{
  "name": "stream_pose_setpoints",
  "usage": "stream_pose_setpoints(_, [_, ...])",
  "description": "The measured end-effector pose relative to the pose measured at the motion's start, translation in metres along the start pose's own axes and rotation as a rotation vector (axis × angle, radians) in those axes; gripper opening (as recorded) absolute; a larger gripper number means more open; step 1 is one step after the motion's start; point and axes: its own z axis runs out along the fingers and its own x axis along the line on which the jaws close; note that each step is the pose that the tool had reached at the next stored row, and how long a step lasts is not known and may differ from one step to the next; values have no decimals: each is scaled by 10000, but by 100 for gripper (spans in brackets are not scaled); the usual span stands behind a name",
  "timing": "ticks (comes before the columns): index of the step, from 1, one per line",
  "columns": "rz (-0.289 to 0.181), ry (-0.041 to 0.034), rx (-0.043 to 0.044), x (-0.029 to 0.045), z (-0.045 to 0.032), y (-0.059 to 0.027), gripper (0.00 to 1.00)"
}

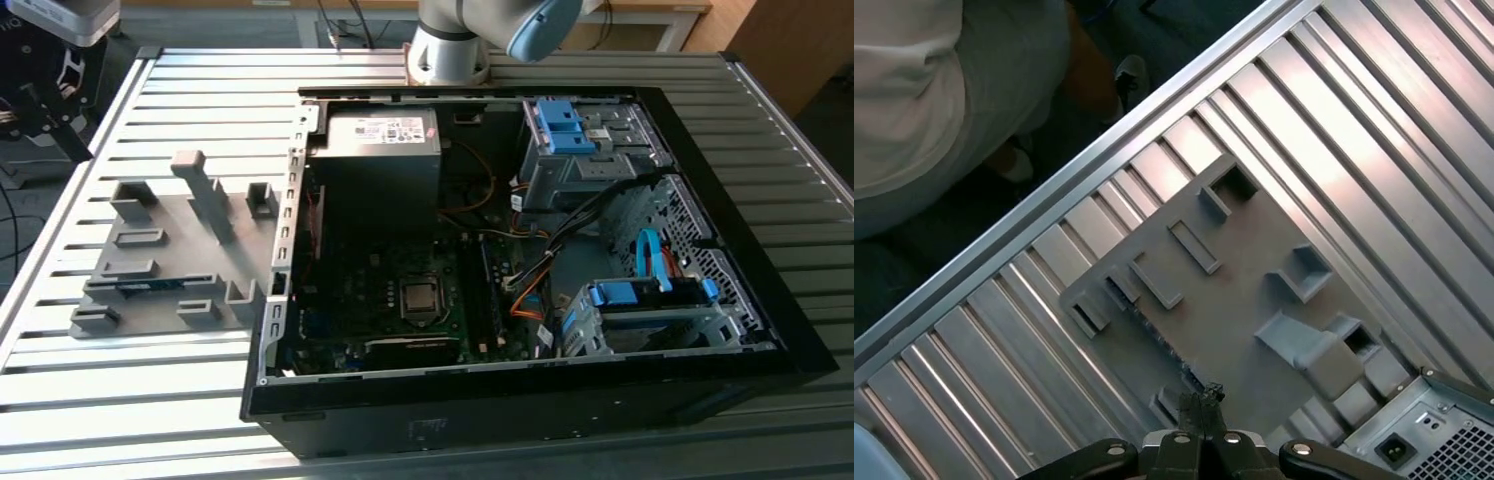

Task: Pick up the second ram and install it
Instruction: 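Pick up the second ram and move it above second insertion slot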

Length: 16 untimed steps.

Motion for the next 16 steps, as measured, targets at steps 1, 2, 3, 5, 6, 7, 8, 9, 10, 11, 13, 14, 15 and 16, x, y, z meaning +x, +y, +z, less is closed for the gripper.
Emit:
stream_pose_setpoints(1, [-55, 2, 1, 0, 0, 0, 11])
stream_pose_setpoints(2, [-117, 5, 1, 0, 0, 0, 11])
stream_pose_setpoints(3, [-184, 7, 2, 0, 1, 0, 11])
stream_pose_setpoints(5, [-321, 11, 5, 1, 1, 0, 11])
stream_pose_setpoints(6, [-400, 14, 6, 1, 1, -1, 11])
stream_pose_setpoints(7, [-471, 16, 8, 1, 1, -1, 11])
stream_pose_setpoints(8, [-540, 18, 10, 1, 1, -1, 11])
stream_pose_setpoints(9, [-610, 19, 12, 1, 1, -1, 11])
stream_pose_setpoints(10, [-680, 19, 15, 2, 2, -1, 11])
stream_pose_setpoints(11, [-750, 19, 19, 2, 3, -1, 11])
stream_pose_setpoints(13, [-889, 22, 23, 3, 3, -1, 11])
stream_pose_setpoints(14, [-966, 24, 25, 3, 3, -1, 11])
stream_pose_setpoints(15, [-1042, 26, 28, 3, 3, -1, 11])
stream_pose_setpoints(16, [-1122, 27, 31, 3, 4, -1, 11])
